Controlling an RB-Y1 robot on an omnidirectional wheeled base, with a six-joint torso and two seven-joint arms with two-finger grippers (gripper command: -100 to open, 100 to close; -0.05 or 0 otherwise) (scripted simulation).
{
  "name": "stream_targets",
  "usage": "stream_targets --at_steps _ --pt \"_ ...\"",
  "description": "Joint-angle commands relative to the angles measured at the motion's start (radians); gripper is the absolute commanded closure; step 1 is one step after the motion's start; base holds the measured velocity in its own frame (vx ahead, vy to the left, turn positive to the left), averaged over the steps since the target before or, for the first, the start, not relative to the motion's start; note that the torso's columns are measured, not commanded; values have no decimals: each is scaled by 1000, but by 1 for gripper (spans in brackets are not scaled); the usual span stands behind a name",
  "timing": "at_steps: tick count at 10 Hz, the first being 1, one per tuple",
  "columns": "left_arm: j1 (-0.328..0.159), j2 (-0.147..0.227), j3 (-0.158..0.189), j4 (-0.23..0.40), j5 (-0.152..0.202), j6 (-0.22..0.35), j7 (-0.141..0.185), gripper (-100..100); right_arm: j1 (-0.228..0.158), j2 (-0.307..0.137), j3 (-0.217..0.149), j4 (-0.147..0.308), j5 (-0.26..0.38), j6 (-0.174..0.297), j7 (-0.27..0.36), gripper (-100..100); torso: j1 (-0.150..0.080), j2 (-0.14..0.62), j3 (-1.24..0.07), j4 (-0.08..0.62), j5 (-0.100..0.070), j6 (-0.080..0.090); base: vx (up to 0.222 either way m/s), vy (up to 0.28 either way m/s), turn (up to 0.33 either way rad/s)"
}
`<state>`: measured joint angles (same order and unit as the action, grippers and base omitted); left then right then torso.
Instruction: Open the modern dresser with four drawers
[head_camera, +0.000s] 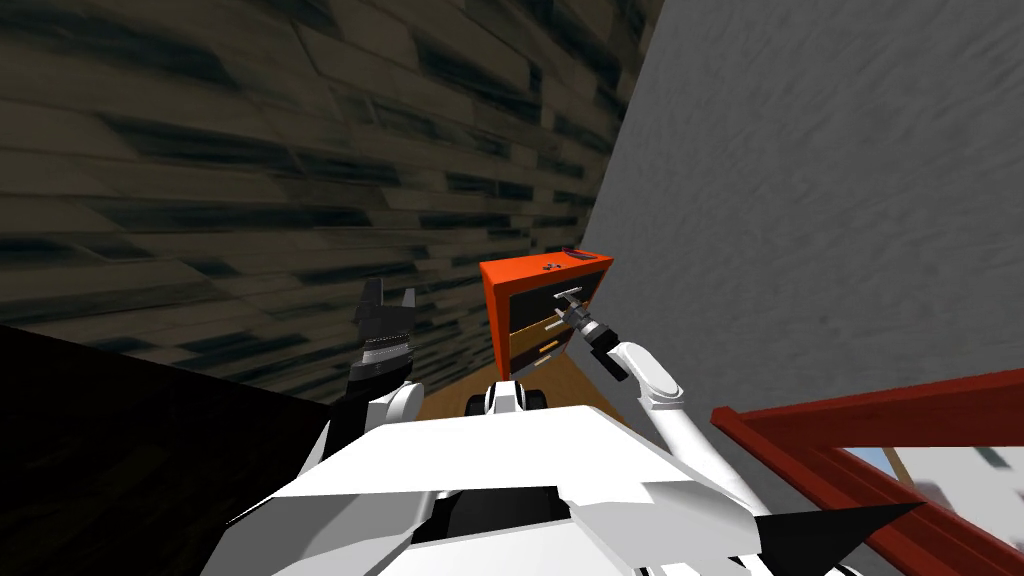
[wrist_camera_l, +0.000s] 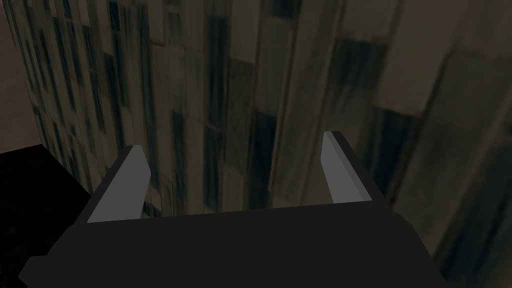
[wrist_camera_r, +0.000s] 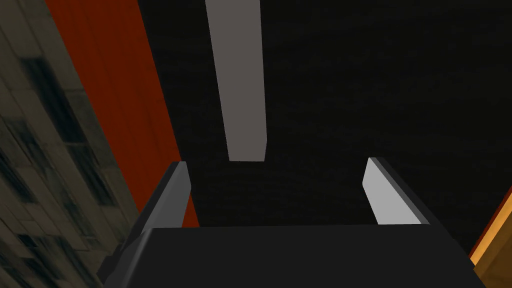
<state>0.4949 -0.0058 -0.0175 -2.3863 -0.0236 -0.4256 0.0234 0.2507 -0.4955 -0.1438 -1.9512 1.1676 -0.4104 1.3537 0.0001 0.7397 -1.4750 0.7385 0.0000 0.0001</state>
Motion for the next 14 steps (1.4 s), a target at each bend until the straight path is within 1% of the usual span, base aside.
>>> stream_targets --at_steps 1,2,3,4,5,6,7,8,9,10,11,12,13,14 --pt "0 0 0 0 0 0 0 0 -16 -14 -45 59 -34 36 35 -100 -3 5 3 1 -1 -1 -162 -91 446" --pt "-1 0 0 0 0 0 0 0 -32 -28 -87 101 -69 72 71 -100 -3 5 3 2 -1 0 -232 -115 507" --pt "-1 0 0 0 0 0 0 0 -32 -28 -91 118 -69 72 71 -100 -3 5 3 2 -1 0 -197 -87 470" --pt "-1 0 0 0 0 0 0 0 -49 -41 -125 141 -103 108 106 -100 0 0 0 0 0 0 -204 -82 420" --pt "-1 0 0 0 0 0 0 0 -49 -41 -136 161 -103 108 106 -100 0 -3 -2 -1 0 0 -165 -67 441" --pt "0 0 0 0 0 0 0 0 -49 -41 -136 177 -103 108 106 -100 0 -6 -4 -2 0 0 -57 -33 301" --pt "0 0 0 0 0 0 0 0 -65 -55 -182 221 -137 143 142 -100 2 -10 -6 -3 0 0 -125 -36 370" --pt "0 0 0 0 0 0 0 0 -65 -55 -182 236 -137 143 142 -100 1 -4 -3 -1 0 0 -133 -36 354" --pt "0 0 0 0 0 0 0 0 -65 -55 -182 236 -137 143 142 -100 0 -1 0 0 0 0 -64 -21 214" --pt "0 0 0 0 0 0 0 0 -81 -69 -225 271 -172 179 177 -100 0 -3 -1 -1 0 0 -161 -24 356" --pt "0 0 0 0 0 0 0 0 -81 -69 -227 295 -172 179 177 -100 0 2 1 0 0 0 -161 -7 465" --pt "0 0 0 0 0 0 0 0 -97 -83 -272 324 -206 215 213 -100 1 1 1 0 0 0 -230 -3 469" --pt "0 0 0 0 0 0 0 0 -97 -83 -273 347 -206 215 213 -100 0 3 2 1 0 0 -207 -9 462" --pt "0 0 0 0 0 0 0 0 -114 -96 -318 398 -240 251 248 -100 -1 0 0 0 0 0 -229 10 467"
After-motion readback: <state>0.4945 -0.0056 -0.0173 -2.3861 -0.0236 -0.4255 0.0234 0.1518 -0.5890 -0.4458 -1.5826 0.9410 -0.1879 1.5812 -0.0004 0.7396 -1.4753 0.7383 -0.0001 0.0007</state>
